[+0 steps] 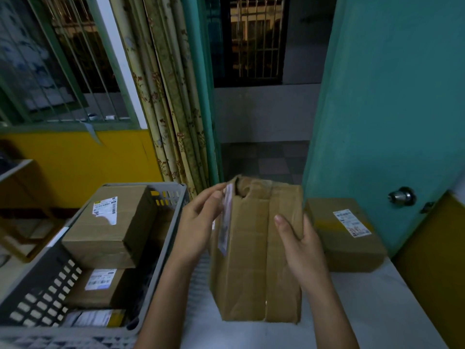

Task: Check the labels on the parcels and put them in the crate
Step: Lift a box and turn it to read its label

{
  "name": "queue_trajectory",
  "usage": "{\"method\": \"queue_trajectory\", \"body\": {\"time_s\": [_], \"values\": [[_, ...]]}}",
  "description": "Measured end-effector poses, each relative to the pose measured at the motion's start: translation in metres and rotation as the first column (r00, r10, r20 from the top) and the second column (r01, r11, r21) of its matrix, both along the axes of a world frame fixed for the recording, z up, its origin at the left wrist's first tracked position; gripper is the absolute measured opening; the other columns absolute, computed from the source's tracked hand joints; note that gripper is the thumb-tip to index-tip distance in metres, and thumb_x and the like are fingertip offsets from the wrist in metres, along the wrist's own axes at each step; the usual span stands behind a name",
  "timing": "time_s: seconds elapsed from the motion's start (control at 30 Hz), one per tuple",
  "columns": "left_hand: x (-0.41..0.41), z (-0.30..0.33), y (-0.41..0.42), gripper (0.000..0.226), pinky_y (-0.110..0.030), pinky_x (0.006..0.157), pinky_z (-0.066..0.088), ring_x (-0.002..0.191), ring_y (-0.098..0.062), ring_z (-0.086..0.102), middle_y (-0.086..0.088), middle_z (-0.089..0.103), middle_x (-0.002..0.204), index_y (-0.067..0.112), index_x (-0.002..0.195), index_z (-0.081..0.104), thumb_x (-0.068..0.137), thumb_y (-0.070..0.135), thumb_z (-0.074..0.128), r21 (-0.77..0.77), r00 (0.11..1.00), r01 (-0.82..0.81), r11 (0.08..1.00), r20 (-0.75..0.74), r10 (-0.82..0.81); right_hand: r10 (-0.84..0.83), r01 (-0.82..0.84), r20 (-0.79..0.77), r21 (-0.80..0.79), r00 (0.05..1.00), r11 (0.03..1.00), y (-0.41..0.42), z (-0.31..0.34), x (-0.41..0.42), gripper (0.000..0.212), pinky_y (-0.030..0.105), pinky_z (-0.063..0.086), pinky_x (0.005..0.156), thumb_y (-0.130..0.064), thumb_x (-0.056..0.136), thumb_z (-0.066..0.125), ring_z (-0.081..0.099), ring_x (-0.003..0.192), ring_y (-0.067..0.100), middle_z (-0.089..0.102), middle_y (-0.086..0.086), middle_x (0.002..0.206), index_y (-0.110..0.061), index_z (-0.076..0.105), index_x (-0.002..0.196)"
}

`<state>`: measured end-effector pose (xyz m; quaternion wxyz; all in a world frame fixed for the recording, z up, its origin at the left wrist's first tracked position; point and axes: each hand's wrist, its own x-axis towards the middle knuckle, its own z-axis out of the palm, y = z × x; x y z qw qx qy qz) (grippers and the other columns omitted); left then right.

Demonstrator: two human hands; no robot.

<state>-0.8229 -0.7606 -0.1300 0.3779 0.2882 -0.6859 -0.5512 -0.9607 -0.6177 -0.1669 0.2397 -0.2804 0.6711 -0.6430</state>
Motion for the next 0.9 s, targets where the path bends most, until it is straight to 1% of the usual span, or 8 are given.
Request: {"method": "queue_trajectory", "body": {"time_s": [0.1,0.2,0.3,0.43,0.53,0.63,0.77,0.9], "values": [[0.003,-0.014,-0.001,0.049,-0.036,0.109,0.043,0.129,0.0,0.053,0.032,0.053,0.14,0.055,0.139,0.05,0.092,0.066,0.056,0.032,0.981,0.057,0.998,0.181,-0.062,-0.033,0.035,0.07,-0.04,0.997,0.999,0.001,0.002,-0.002,0.026,0.01,0.042,0.073,-0.056,0.09,0.056,0.056,0.091,-0.019,0.061,-0.031,0.107,-0.047,0.055,0.115],[0.011,-0.02,0.0,0.09,-0.028,0.1,0.038,0.123,-0.002,0.049,0.024,0.042,0.137,0.039,0.158,0.028,0.08,0.075,0.055,0.159,0.949,-0.047,0.986,0.314,-0.006,-0.06,0.073,0.155,-0.078,0.986,0.994,0.003,-0.003,-0.007,0.039,0.032,0.051,0.092,-0.063,0.084,0.057,0.06,0.107,-0.002,0.066,-0.023,0.117,-0.05,0.056,0.12],[0.025,-0.026,-0.004,0.07,-0.02,0.08,0.051,0.1,0.0,0.07,0.016,0.066,0.128,0.032,0.136,0.059,0.077,0.069,0.056,0.273,0.946,0.013,0.962,0.308,-0.1,-0.059,0.077,0.219,-0.077,0.974,0.994,0.004,-0.004,-0.011,0.028,0.038,0.051,0.094,-0.065,0.083,0.056,0.061,0.106,0.003,0.065,-0.023,0.114,-0.056,0.055,0.109],[0.031,-0.036,-0.007,0.051,-0.017,0.073,0.055,0.099,-0.009,0.074,0.009,0.078,0.11,0.024,0.12,0.072,0.086,0.056,0.054,0.296,0.964,0.057,0.953,0.23,-0.129,-0.08,0.093,0.236,-0.046,0.969,0.995,0.002,0.001,-0.009,0.019,0.023,0.043,0.071,-0.055,0.094,0.054,0.051,0.088,-0.006,0.052,-0.03,0.099,-0.053,0.044,0.11],[0.03,-0.038,-0.006,0.048,-0.013,0.069,0.053,0.096,-0.004,0.074,0.013,0.078,0.105,0.024,0.116,0.073,0.086,0.056,0.054,0.231,0.969,0.015,0.973,0.235,-0.071,-0.139,0.148,0.135,-0.062,0.981,0.987,-0.002,0.0,-0.009,0.047,0.024,0.043,0.084,-0.056,0.092,0.056,0.056,0.111,0.001,0.056,-0.029,0.117,-0.054,0.04,0.136],[0.03,-0.043,-0.008,0.056,-0.021,0.075,0.053,0.098,-0.004,0.073,0.012,0.078,0.106,0.025,0.115,0.075,0.082,0.065,0.054,0.181,0.963,-0.061,0.982,0.268,0.01,-0.112,0.113,0.014,-0.042,0.994,0.993,0.0,-0.004,-0.008,0.072,0.034,0.037,0.104,-0.071,0.085,0.053,0.042,0.137,0.008,0.044,-0.016,0.152,-0.055,0.03,0.15],[0.027,-0.044,-0.009,0.052,-0.026,0.081,0.055,0.098,-0.004,0.073,0.013,0.078,0.104,0.026,0.112,0.075,0.083,0.063,0.055,0.154,0.972,-0.125,0.98,0.216,0.09,0.054,-0.058,-0.114,-0.034,0.992,0.998,0.004,0.002,0.003,0.095,0.025,0.03,0.105,-0.099,0.061,0.047,0.029,0.141,-0.005,0.026,-0.028,0.158,-0.064,0.022,0.147],[0.029,-0.038,-0.008,0.043,-0.029,0.084,0.055,0.097,0.001,0.071,0.018,0.077,0.103,0.03,0.106,0.077,0.087,0.067,0.065,0.076,0.969,-0.144,0.987,0.212,0.126,0.111,-0.113,-0.207,0.003,0.972,0.994,-0.003,0.001,0.01,0.104,0.031,0.039,0.109,-0.094,0.063,0.054,0.033,0.143,-0.002,0.024,-0.023,0.162,-0.059,0.018,0.153]]}}
